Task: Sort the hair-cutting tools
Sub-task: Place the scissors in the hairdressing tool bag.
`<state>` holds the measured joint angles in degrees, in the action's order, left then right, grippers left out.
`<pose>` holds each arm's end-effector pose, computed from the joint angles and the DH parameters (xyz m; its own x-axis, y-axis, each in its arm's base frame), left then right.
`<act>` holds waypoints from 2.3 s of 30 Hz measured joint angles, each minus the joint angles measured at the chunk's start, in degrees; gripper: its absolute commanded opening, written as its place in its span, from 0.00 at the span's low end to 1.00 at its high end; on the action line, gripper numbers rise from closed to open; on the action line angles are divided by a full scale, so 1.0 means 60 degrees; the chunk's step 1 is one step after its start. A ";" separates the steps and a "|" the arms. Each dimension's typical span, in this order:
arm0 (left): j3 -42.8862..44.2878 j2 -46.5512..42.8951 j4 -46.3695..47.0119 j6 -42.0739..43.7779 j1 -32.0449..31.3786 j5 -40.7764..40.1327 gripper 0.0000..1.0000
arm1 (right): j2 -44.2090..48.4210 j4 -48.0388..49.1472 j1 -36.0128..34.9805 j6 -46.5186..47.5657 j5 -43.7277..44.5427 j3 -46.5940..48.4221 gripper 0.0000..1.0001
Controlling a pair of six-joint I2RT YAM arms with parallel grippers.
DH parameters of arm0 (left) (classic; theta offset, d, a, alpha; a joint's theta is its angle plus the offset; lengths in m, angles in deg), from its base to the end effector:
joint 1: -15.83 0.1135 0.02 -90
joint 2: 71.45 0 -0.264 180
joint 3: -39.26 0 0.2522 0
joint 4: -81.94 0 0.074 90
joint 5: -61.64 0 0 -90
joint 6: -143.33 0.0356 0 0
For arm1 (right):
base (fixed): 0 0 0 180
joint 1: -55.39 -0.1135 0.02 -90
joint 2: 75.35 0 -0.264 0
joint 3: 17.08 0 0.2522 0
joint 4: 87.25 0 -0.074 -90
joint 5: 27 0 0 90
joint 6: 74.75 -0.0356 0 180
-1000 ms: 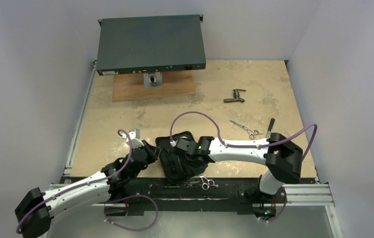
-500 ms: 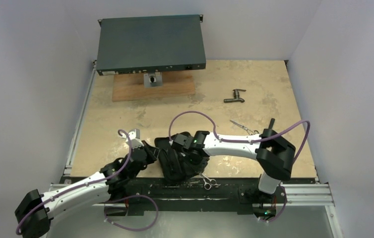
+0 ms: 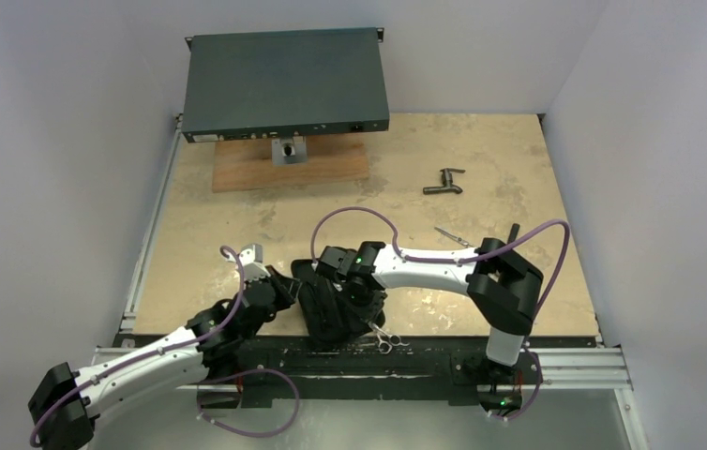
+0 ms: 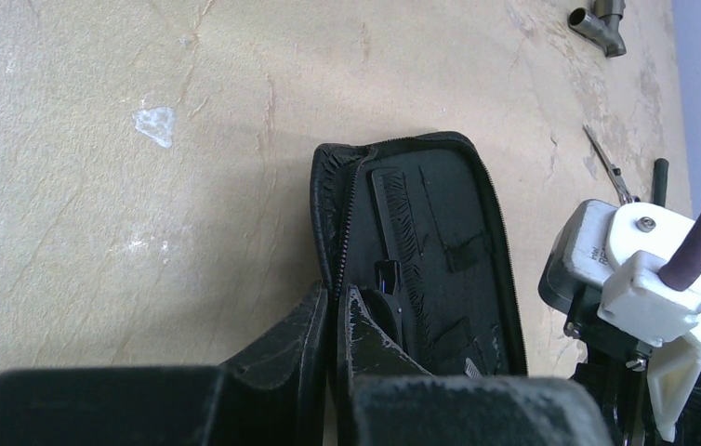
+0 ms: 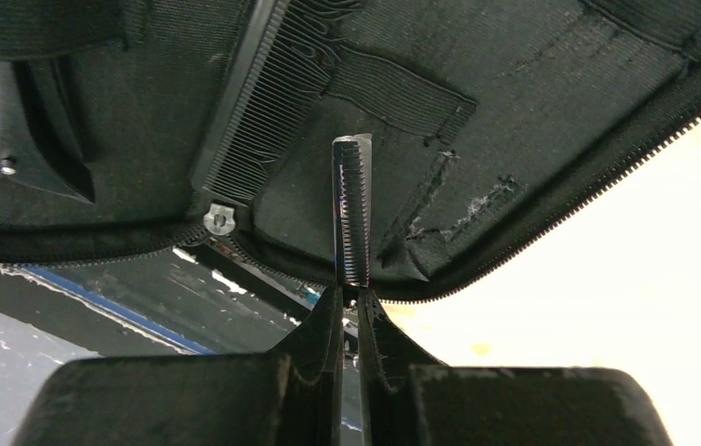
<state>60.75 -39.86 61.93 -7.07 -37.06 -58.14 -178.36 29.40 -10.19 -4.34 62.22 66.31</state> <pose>0.0950 -0.0963 0.1549 -0.5259 -0.5556 -0.6439 -0.0493 0.7758 -0.6291 0.1362 0.3010 0.1773 -0.6921 -0.7133 -0.1108 -0.7208 0.6910 0.0538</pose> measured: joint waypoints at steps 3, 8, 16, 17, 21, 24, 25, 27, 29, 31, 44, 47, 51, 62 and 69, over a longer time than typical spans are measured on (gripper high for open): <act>0.0000 0.0011 -0.0011 0.0000 0.0000 -0.0007 0.00 | -0.0033 0.0033 0.0000 0.0029 -0.0080 0.0040 0.00; 0.0000 -0.0007 -0.0095 -0.0007 0.0000 -0.0098 0.00 | -0.0044 0.0044 0.0000 0.0004 -0.0135 0.0040 0.24; 0.0087 -0.0441 -0.0831 -0.0117 0.0000 -0.0455 0.00 | 0.0055 -0.0026 0.0007 -0.0160 -0.0040 0.0335 0.35; 0.0109 -0.0510 -0.0947 -0.0127 0.0000 -0.0506 0.00 | 0.0135 -0.0026 0.0007 -0.0189 -0.0036 0.0404 0.35; 0.0240 -0.0714 -0.1410 -0.0255 0.0000 -0.0721 0.00 | 0.0801 -0.0026 0.0007 -0.0393 0.0109 0.0448 0.35; 0.0321 -0.0743 -0.1647 -0.0266 0.0000 -0.0874 0.00 | 0.1654 0.0251 0.0007 -0.0652 0.0310 0.0153 0.35; 0.0339 -0.0750 -0.1712 -0.0270 0.0000 -0.0925 0.00 | 0.2036 0.0404 0.0007 -0.0787 0.0375 -0.0109 0.34; 0.0364 -0.0769 -0.1858 -0.0277 0.0000 -0.1031 0.00 | 0.2827 0.0732 0.0004 -0.1060 0.0477 -0.0856 0.33; 0.0364 -0.0769 -0.1927 -0.0277 0.0000 -0.1086 0.00 | 0.3333 0.0882 -0.0029 -0.1271 0.0550 -0.1519 0.34; 0.0364 -0.0750 -0.1953 -0.0291 0.0000 -0.1107 0.00 | 0.3614 0.1064 -0.0157 -0.1472 0.0721 -0.2109 0.36; 0.0641 -0.0004 -0.1810 -0.0339 -0.0011 -0.1118 0.00 | 0.3810 0.3348 -0.0754 -0.1865 0.1483 -0.3821 0.45; 0.0699 -0.0044 -0.1872 -0.0335 -0.0011 -0.1118 0.00 | 0.3734 0.3770 -0.0801 -0.1920 0.1639 -0.4200 0.44; 0.0736 -0.0047 -0.1912 -0.0335 -0.0011 -0.1118 0.00 | 0.3723 0.4255 -0.0871 -0.1956 0.1730 -0.4597 0.42; 0.0790 0.0047 -0.1927 -0.0342 -0.0022 -0.1118 0.00 | 0.3330 0.5115 -0.0896 -0.1982 0.1759 -0.4845 0.25; 0.0801 0.0029 -0.1996 -0.0350 -0.0029 -0.1118 0.00 | 0.3067 0.5147 -0.0900 -0.2033 0.1960 -0.4659 0.00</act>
<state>65.55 -39.68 49.96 -9.17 -37.23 -64.85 -159.95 60.29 -15.59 -16.54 73.98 38.36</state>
